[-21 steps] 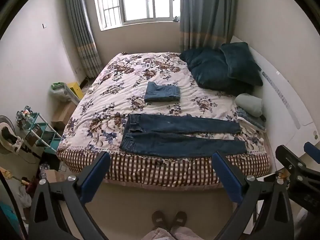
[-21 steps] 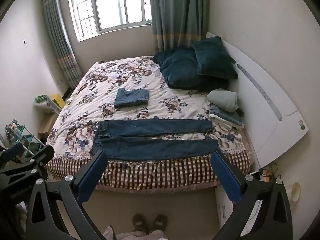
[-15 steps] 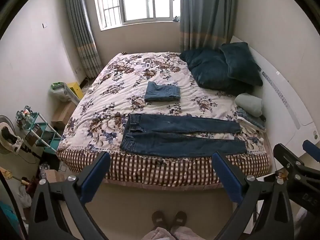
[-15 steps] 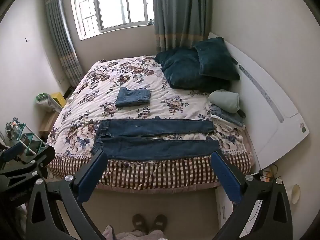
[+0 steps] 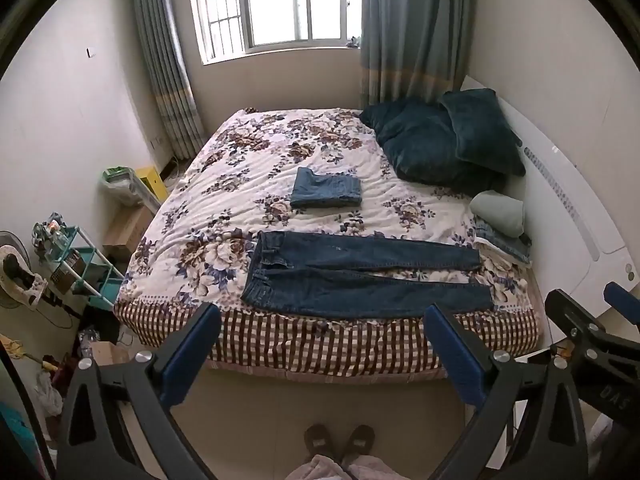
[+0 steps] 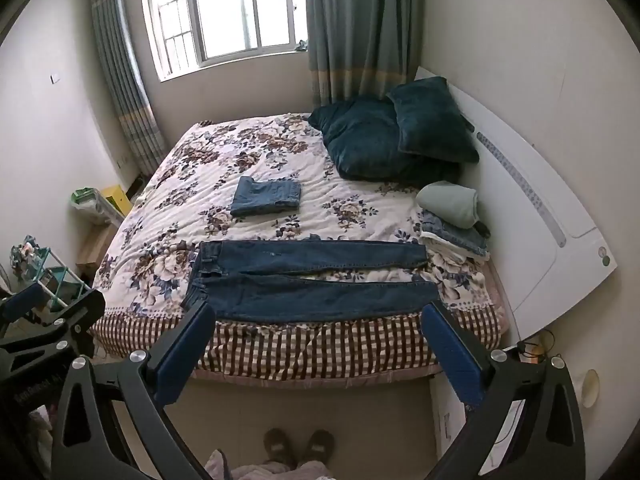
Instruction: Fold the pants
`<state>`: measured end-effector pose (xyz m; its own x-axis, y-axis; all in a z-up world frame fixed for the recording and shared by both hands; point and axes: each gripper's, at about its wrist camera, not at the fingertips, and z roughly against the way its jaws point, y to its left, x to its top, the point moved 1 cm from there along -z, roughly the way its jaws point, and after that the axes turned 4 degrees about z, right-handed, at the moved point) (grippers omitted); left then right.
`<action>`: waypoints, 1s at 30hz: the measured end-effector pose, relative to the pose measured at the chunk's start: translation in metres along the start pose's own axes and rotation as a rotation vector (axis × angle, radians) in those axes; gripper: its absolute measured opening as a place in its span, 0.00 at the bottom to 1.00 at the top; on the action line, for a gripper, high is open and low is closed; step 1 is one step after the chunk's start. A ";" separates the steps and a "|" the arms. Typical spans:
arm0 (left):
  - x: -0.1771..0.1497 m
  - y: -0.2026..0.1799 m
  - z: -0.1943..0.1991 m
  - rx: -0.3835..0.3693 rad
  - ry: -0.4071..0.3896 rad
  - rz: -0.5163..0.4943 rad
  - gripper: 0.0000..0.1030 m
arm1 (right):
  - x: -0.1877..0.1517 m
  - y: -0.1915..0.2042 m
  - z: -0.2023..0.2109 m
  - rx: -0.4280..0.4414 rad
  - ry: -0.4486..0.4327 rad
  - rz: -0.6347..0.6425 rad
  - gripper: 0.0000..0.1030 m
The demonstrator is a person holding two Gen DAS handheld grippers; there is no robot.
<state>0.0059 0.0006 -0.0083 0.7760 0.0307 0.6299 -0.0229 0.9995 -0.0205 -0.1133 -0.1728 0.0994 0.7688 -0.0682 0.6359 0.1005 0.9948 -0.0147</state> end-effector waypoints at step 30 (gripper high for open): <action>0.022 0.010 0.009 0.004 -0.017 -0.001 1.00 | 0.005 -0.006 0.010 -0.004 -0.015 0.003 1.00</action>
<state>0.0168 0.0117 0.0123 0.7651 0.0292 0.6433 -0.0242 0.9996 -0.0166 -0.1157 -0.1782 0.1104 0.7598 -0.0636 0.6471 0.1003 0.9948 -0.0199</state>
